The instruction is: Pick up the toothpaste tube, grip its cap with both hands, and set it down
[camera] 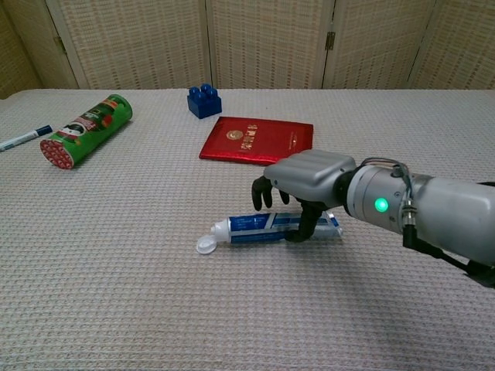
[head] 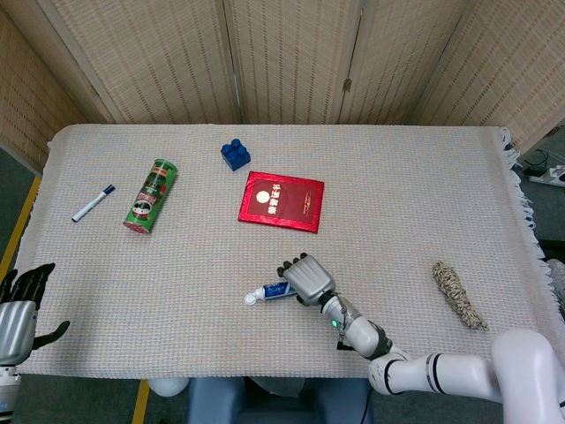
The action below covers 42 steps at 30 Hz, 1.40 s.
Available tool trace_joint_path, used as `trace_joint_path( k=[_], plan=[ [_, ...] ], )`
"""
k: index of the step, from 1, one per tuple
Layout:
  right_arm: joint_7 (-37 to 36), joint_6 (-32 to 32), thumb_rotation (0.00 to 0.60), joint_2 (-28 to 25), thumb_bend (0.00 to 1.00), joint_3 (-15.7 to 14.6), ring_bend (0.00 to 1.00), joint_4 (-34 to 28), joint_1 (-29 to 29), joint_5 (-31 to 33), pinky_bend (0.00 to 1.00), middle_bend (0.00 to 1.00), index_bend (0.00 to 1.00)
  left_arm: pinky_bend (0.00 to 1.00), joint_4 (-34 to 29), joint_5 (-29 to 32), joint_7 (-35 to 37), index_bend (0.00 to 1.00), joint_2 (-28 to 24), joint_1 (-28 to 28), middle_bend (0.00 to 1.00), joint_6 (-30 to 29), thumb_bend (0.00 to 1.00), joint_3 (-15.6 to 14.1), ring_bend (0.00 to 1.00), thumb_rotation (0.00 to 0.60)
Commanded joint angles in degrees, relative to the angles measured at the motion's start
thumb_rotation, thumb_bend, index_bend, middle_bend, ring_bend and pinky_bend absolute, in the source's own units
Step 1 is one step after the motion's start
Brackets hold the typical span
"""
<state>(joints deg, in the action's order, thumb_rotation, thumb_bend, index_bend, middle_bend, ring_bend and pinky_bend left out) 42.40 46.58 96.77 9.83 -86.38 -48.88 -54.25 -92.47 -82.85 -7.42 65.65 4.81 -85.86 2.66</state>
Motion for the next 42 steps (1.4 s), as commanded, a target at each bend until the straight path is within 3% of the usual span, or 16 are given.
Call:
trace_joint_path(
  k=[1,10,16,22,28,33,42],
  plan=[
    [0.2,0.1,0.6,0.8,0.34,-0.4,0.37,0.7,-0.8,0.6,0.31,0.35,0.37,0.01,0.1,0.0,0.2,0.08,0.0,-0.1,0.15,0.0,0.24,0.0,0.13,0.6],
    [-0.5,1.6,0.6,2.4,0.35,-1.2,0.47,2.6,-2.2,2.1,0.42,0.45,0.51,0.01,1.0,0.0,1.1,0.08,0.1,-0.3,0.15,-0.1,0.24,0.1,0.13,0.6],
    [-5.6,2.6,0.6,1.9,0.53,-0.9,0.57,2.0,-1.6,-1.2,0.54,0.55,0.64,0.01,1.3,-1.0,1.3,0.09,0.0,0.4,0.15,-0.1,0.24,0.6,0.13,0.6],
    [-19.9,4.8,0.6,-1.5,0.6,-0.7,0.67,-1.4,1.5,-11.7,0.64,0.64,0.75,0.01,0.9,-3.9,3.6,0.09,-0.3,2.4,0.15,0.3,0.24,1.4,0.13,0.6],
    [-41.2,8.9,0.6,-3.7,0.6,-0.3,0.69,-3.0,5.3,-21.8,0.67,0.67,0.79,0.01,0.7,-6.3,6.8,0.06,1.0,5.5,0.15,1.0,0.25,3.1,0.13,0.6],
    [-59.4,11.8,0.6,-3.0,0.6,-0.5,0.7,-0.2,6.7,-28.2,0.68,0.68,0.81,0.01,-1.0,-9.4,6.6,0.01,2.9,8.0,0.14,1.2,0.25,3.8,0.12,0.6],
    [-73.9,13.1,0.6,-0.9,0.6,-0.3,0.7,3.0,6.5,-31.1,0.68,0.68,0.81,0.01,-3.1,-12.8,3.9,0.0,5.5,12.2,0.13,3.5,0.25,4.2,0.11,0.6]
  ],
)
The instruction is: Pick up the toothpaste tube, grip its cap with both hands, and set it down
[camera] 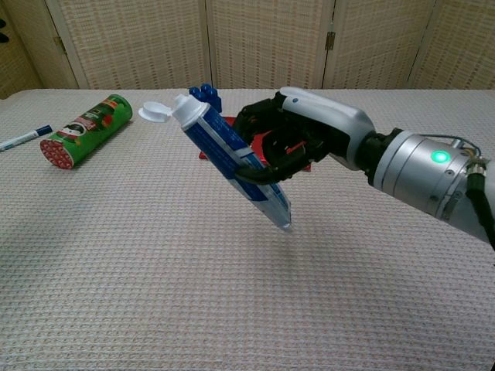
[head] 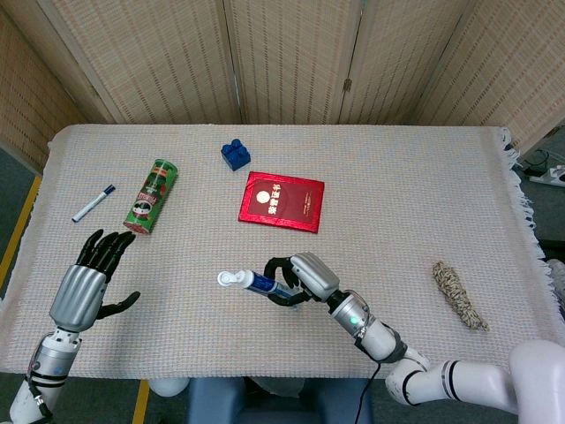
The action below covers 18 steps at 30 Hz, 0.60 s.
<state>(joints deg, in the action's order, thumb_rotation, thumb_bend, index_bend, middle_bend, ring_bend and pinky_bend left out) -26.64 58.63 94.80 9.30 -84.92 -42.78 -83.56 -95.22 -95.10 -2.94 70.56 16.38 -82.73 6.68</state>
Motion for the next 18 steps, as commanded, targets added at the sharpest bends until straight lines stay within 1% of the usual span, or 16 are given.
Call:
trace_joint_path(
  k=[1,7,18],
  plan=[
    [-5.6,0.9,0.6,1.3,0.6,0.2,0.7,1.8,0.3,-1.8,0.68,0.68,0.81,0.01,-0.5,-0.7,-0.7,0.0,1.0,0.9,0.13,0.4,0.25,0.2,0.11,0.6],
    [-7.8,-0.3,0.6,3.3,0.6,0.3,0.7,3.2,-0.8,-1.7,0.68,0.68,0.81,0.01,-1.0,-1.7,-2.0,0.0,3.5,2.2,0.13,0.2,0.25,0.3,0.11,0.6],
    [-5.4,-2.4,0.6,6.3,0.6,0.8,0.7,3.8,-2.5,-0.7,0.68,0.68,0.81,0.01,-3.0,-3.9,-4.1,0.0,7.5,4.8,0.13,1.4,0.25,-0.4,0.11,0.6]
  ],
)
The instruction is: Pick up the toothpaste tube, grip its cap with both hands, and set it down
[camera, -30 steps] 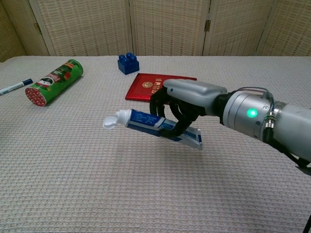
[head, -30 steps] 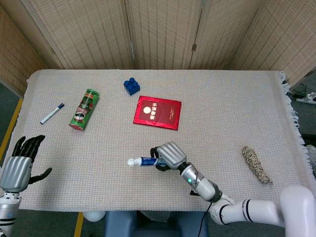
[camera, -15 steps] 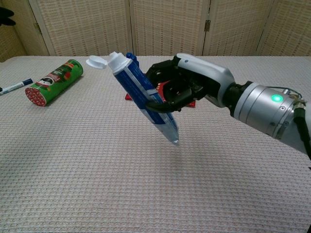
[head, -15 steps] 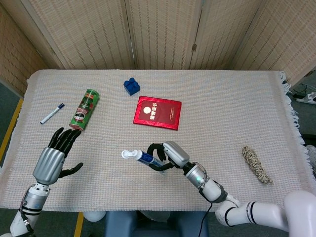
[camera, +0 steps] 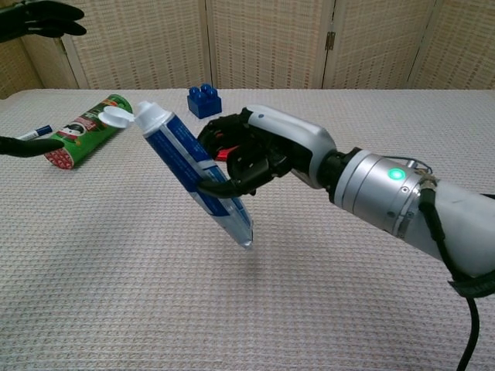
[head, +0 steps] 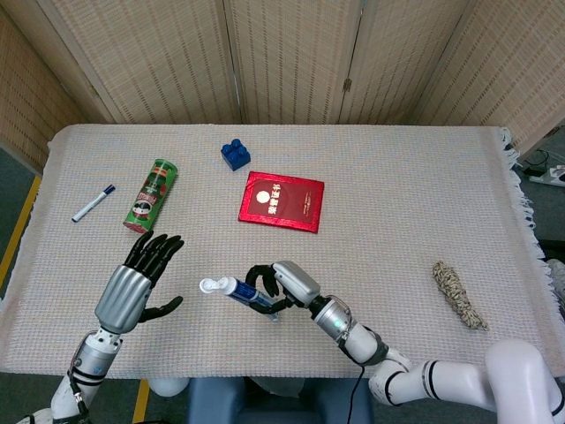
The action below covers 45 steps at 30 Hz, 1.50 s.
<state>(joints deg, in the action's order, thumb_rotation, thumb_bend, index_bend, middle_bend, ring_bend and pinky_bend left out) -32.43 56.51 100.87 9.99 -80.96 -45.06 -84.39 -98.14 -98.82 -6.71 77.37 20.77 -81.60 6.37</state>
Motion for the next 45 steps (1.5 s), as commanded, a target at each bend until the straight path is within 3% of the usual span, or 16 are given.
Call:
trace_joint_path(
  k=[1,21,45],
  plan=[
    [0.7,-0.5,0.6,0.3,0.6,0.2,0.7,-0.3,-0.4,0.3,0.68,0.68,0.81,0.01,0.0,-0.2,-0.5,0.0,1.0,0.6,0.13,0.4,0.25,-0.2,0.11,0.6],
    [3.3,-2.0,0.6,1.2,0.6,-1.0,0.71,-0.5,-1.1,0.3,0.68,0.68,0.81,0.01,0.3,-0.9,-1.4,0.0,5.1,2.8,0.13,1.1,0.25,-1.1,0.12,0.6],
    [5.6,-3.3,0.6,1.4,0.6,-2.5,0.71,-0.6,-1.1,0.0,0.69,0.69,0.81,0.01,-4.0,-1.6,-1.9,0.01,3.1,3.4,0.13,0.2,0.25,-1.4,0.12,0.6]
  ],
)
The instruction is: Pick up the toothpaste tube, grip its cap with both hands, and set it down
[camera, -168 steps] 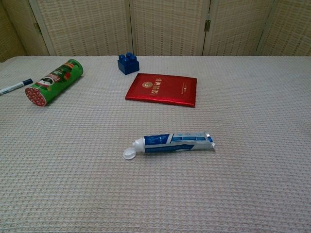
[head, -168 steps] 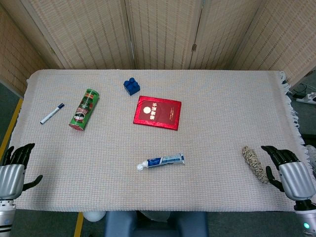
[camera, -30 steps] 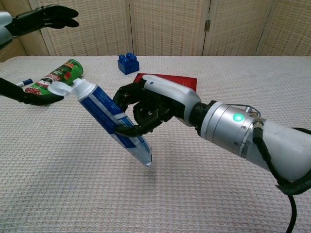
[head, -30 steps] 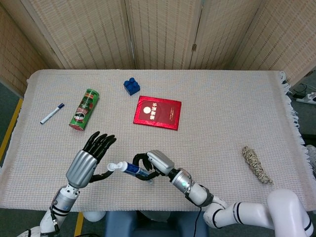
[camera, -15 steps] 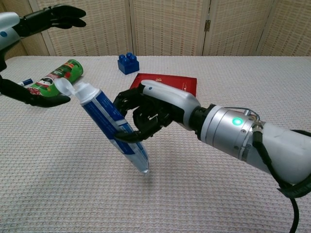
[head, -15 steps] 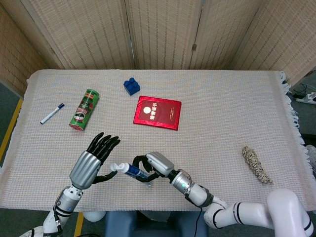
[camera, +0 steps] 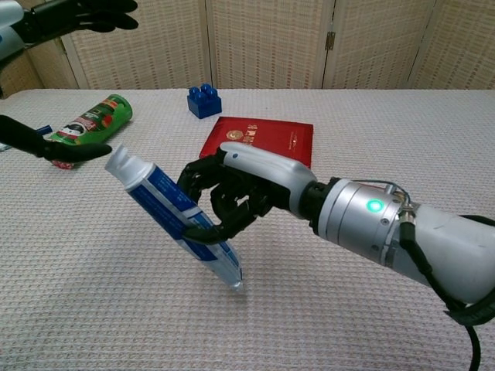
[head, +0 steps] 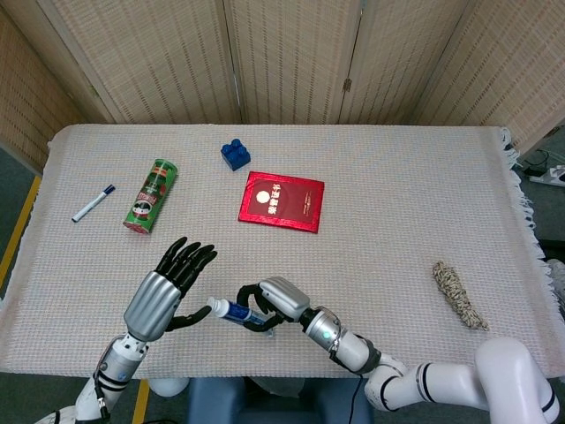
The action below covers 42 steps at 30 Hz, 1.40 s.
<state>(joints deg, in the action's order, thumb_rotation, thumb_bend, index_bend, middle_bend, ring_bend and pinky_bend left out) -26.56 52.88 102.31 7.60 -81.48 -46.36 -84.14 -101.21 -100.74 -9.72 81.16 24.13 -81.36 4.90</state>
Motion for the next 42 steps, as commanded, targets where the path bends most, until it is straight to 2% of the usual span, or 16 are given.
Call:
trace_joint_path(
  k=[1,7,11,12,14,16,19,23,36,42],
  plan=[
    [-0.6,0.7,0.6,-0.1,0.6,-0.1,0.71,-0.2,0.4,-0.3,0.69,0.69,0.81,0.01,-1.3,0.6,1.7,0.02,-1.2,0.0,0.13,-0.1,0.25,0.1,0.12,0.6],
    [-2.5,2.6,0.6,-1.0,0.6,0.0,0.71,-0.6,1.3,-1.1,0.69,0.69,0.81,0.01,-3.3,3.9,6.7,0.05,-4.7,-0.4,0.13,0.1,0.24,1.0,0.12,0.6],
    [-2.5,2.7,0.6,-0.9,0.6,0.3,0.71,-0.8,1.0,-1.2,0.69,0.69,0.81,0.0,-7.3,7.0,16.1,0.04,-8.5,0.2,0.12,3.6,0.21,0.2,0.09,0.593],
    [-2.2,2.6,0.6,-0.7,0.6,0.4,0.71,-0.9,0.9,-1.3,0.69,0.69,0.81,0.0,-7.8,6.8,18.6,0.04,-9.3,0.5,0.11,4.1,0.18,0.0,0.08,0.54],
    [-1.3,2.2,0.6,-0.3,0.6,0.5,0.71,-1.0,0.5,-1.2,0.69,0.69,0.81,0.0,-7.7,6.0,22.8,0.06,-10.1,0.9,0.11,4.2,0.16,0.0,0.07,0.292],
    [0.1,2.0,0.6,0.3,0.6,0.8,0.71,-1.2,0.2,-1.0,0.69,0.69,0.81,0.0,-6.9,5.0,24.9,0.08,-10.2,1.3,0.11,4.0,0.14,0.0,0.07,0.127],
    [2.1,1.3,0.6,1.2,0.61,1.5,0.71,-1.8,-0.4,0.0,0.69,0.69,0.81,0.0,-6.4,3.9,25.6,0.08,-9.8,2.0,0.11,4.5,0.12,-0.2,0.07,0.02],
    [4.6,0.8,0.6,2.1,0.62,2.4,0.72,-2.5,-0.9,1.3,0.69,0.69,0.82,0.0,-6.5,3.6,24.9,0.09,-9.6,3.3,0.11,6.4,0.11,-0.2,0.07,0.0],
    [9.8,0.0,0.6,3.2,0.64,5.0,0.72,-4.7,-1.5,5.4,0.69,0.7,0.83,0.0,-4.3,5.0,12.8,0.09,-7.3,7.1,0.11,12.0,0.1,0.9,0.07,0.0],
    [11.0,0.3,0.6,3.9,0.64,5.4,0.72,-4.5,-1.8,5.7,0.69,0.7,0.83,0.0,-4.5,6.9,11.9,0.09,-7.1,8.0,0.11,14.0,0.1,0.7,0.07,0.0]
  ],
)
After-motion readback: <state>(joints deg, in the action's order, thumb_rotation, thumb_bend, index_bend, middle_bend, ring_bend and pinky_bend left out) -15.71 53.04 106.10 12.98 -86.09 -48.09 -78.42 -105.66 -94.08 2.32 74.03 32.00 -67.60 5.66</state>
